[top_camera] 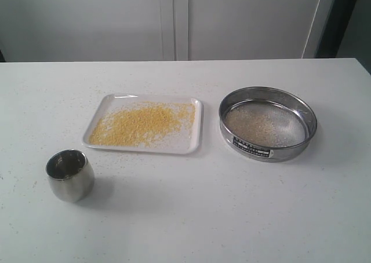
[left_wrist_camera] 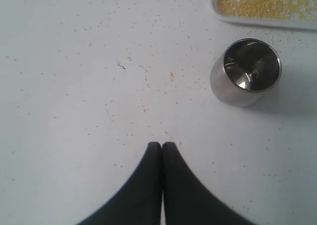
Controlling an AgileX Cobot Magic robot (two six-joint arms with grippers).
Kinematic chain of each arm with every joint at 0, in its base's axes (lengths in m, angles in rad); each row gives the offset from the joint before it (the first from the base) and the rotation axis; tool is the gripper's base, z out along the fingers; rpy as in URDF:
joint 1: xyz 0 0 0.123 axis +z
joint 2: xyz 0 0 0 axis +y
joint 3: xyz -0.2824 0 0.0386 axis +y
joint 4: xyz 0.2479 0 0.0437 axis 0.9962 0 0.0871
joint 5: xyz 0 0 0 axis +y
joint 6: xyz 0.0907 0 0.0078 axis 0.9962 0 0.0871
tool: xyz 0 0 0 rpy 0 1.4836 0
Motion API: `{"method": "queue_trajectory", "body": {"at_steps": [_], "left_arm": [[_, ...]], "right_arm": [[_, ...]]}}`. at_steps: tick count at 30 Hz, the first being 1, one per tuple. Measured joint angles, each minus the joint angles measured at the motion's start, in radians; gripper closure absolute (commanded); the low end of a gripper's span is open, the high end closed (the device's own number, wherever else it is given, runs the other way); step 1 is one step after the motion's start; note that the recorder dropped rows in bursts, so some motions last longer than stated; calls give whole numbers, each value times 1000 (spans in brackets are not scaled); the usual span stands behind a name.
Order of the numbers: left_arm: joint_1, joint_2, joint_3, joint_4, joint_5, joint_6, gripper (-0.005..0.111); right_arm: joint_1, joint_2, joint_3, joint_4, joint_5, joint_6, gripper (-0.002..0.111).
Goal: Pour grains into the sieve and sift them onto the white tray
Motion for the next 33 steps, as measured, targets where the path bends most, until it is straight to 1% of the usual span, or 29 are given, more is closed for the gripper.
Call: {"method": "queue_trajectory", "body": {"at_steps": [7, 16, 33], "left_arm": [[0, 0, 0, 0, 0, 0, 107], [0, 0, 0, 0, 0, 0, 107], [0, 0, 0, 0, 0, 0, 107]], "right_arm": [[4, -1, 81, -4, -114, 0, 108], [60, -1, 180, -4, -133, 4, 108], [62, -1, 197, -4, -175, 8, 108]]}}
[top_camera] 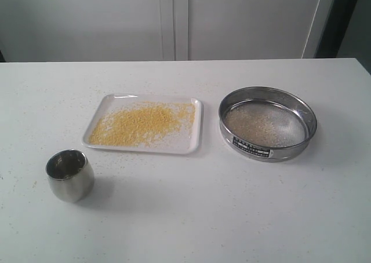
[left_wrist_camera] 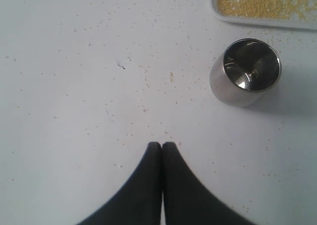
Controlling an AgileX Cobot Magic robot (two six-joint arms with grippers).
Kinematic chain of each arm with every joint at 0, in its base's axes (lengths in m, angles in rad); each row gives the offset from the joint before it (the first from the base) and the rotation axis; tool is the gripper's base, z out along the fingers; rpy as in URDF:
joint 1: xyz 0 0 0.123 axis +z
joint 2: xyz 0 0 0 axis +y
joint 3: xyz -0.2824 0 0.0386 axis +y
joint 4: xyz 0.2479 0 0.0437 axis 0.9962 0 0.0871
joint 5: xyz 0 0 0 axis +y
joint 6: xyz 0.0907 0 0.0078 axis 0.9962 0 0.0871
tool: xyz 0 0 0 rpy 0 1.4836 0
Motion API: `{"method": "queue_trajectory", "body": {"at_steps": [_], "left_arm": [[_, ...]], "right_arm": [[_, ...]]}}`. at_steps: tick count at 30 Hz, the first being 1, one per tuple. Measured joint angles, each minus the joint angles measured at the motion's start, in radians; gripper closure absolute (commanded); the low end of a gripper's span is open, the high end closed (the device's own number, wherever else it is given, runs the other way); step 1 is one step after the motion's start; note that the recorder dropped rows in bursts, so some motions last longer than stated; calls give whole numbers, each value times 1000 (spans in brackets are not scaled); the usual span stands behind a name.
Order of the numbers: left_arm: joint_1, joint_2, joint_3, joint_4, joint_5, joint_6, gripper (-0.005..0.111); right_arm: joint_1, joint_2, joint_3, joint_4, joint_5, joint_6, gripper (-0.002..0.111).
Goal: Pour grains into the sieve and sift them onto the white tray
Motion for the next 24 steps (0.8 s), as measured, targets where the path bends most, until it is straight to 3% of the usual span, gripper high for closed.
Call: {"method": "queue_trajectory", "body": {"at_steps": [5, 12, 24], "left_arm": [[0, 0, 0, 0, 0, 0, 107], [0, 0, 0, 0, 0, 0, 107], [0, 0, 0, 0, 0, 0, 107]], "right_arm": [[0, 0, 0, 0, 0, 10, 108], [0, 0, 0, 2, 0, 207, 108], [0, 0, 0, 2, 0, 127, 108]]}}
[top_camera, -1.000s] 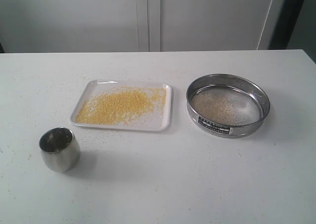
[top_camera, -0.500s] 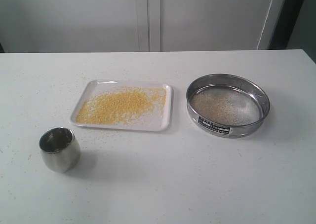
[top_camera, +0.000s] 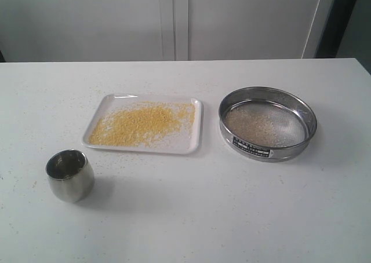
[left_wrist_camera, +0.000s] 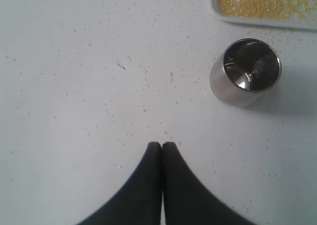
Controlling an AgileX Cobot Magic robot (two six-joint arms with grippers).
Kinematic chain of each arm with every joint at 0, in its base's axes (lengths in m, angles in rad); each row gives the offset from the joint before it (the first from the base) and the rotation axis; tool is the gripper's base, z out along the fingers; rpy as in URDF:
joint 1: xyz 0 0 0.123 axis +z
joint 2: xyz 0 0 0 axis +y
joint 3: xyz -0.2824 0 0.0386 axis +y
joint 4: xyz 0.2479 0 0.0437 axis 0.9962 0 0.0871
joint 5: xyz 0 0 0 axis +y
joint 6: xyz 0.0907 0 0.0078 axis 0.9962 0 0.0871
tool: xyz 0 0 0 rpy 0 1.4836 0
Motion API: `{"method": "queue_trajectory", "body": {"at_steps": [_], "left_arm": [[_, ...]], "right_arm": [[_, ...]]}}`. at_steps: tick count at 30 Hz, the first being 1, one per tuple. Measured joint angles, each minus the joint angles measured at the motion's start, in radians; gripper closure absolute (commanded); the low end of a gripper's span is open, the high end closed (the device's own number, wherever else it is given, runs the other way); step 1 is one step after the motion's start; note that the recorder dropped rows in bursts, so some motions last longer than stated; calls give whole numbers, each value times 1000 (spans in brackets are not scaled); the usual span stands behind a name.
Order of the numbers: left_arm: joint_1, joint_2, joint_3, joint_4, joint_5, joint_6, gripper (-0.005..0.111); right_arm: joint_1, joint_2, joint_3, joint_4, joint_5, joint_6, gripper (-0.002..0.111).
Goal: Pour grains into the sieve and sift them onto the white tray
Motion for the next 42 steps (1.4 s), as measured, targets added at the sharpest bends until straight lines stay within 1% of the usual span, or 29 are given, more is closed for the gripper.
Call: {"method": "queue_trajectory", "body": {"at_steps": [11, 42], "left_arm": [[0, 0, 0, 0, 0, 0, 107], [0, 0, 0, 0, 0, 0, 107]], "right_arm": [[0, 0, 0, -43, 0, -2, 108], [0, 0, 0, -47, -4, -3, 108]]}}
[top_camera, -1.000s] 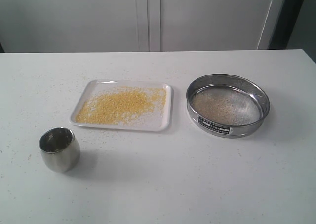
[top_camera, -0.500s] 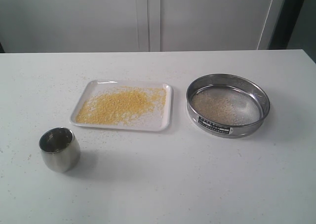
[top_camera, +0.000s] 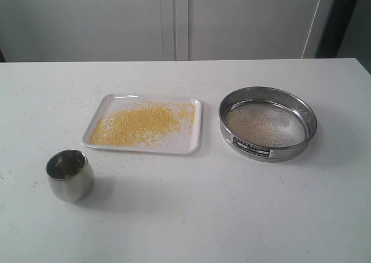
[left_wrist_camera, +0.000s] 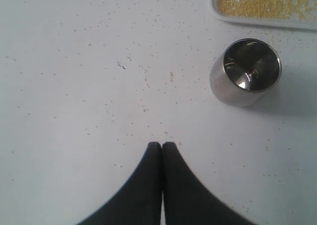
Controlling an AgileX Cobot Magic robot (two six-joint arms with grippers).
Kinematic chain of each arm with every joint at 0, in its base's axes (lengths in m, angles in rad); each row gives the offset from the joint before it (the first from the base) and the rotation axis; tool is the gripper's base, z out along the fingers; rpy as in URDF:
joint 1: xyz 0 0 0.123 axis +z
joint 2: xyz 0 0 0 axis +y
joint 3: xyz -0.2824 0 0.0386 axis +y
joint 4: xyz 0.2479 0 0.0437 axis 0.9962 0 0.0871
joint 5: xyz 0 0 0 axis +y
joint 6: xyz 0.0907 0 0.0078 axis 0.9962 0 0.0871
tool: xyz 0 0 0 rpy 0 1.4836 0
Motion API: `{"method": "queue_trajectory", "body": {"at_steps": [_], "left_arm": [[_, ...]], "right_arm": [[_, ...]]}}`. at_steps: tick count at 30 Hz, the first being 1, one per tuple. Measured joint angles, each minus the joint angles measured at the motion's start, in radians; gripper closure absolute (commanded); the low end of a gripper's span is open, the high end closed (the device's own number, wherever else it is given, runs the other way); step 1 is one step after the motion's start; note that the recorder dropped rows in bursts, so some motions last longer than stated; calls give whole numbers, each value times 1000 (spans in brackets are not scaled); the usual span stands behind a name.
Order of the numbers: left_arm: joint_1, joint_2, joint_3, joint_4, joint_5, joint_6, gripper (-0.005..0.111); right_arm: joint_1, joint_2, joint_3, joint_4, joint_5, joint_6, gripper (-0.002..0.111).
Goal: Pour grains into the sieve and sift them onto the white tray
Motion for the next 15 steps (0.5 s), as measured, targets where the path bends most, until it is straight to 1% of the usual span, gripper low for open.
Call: {"method": "queue_trajectory", "body": {"at_steps": [12, 15], "left_arm": [[0, 0, 0, 4, 0, 0, 107], [0, -30, 10, 4, -15, 0, 107]], "right_arm": [[0, 0, 0, 0, 0, 0, 108], [0, 0, 0, 0, 0, 0, 108]]}}
